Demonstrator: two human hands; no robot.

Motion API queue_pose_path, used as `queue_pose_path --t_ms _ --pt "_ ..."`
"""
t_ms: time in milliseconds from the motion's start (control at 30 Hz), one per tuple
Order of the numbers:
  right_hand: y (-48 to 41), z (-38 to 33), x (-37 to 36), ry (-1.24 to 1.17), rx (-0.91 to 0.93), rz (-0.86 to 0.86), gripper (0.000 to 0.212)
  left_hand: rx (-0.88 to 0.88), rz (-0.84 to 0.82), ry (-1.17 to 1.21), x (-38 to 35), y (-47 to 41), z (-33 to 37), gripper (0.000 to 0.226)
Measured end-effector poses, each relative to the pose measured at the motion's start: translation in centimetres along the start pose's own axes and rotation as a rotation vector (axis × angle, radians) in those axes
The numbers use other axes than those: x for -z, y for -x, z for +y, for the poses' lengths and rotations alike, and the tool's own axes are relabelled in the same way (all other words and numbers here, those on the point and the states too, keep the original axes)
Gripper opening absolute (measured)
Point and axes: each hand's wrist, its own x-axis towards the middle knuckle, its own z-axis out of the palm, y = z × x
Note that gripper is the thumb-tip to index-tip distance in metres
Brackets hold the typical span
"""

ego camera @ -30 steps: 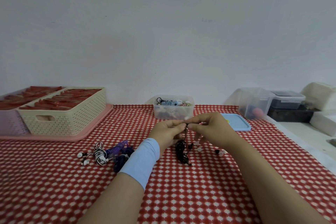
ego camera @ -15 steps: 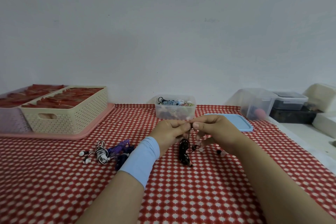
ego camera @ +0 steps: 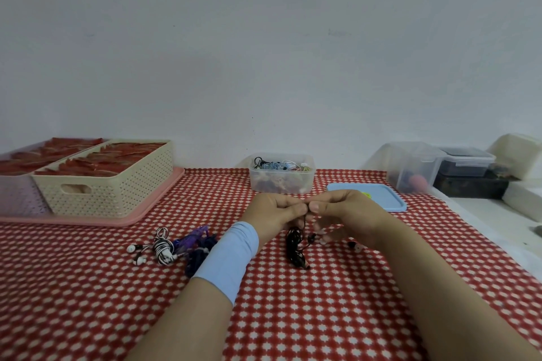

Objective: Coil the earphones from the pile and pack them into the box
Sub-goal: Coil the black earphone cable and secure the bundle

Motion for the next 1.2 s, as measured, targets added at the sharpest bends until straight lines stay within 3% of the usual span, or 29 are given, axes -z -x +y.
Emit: queue_pose_path --t_ms 133,333,600,733,933,1200 --pt "-0.04 0.08 -0.38 0.042 -0.01 0.047 0.011 -0.012 0.015 -0.08 0.14 0.05 -0.09 0.009" --pt "0.01 -0.17 -0.86 -0.022 0.102 0.121 0.014 0.042 0.094 0.094 0.0 -0.1 -0.03 0.01" --pt "-0.1 0.06 -0.83 0.117 0.126 0.148 0.009 -0.029 0.146 -0.123 0.04 -0.14 -0.14 0.011" --pt "0.03 -0.1 -0.59 0.089 0.143 0.12 0.014 -0.003 0.168 -0.084 0.18 -0.32 -0.3 0.009" --pt "0.25 -0.11 -0.38 0.084 0.158 0.098 0.015 0.049 0.096 0.051 0.13 -0.23 -0.29 0.012" --pt "0.09 0.12 -0.22 0.103 0.113 0.058 0.008 -0.021 0.026 -0.146 0.59 -0.25 -0.06 0.011"
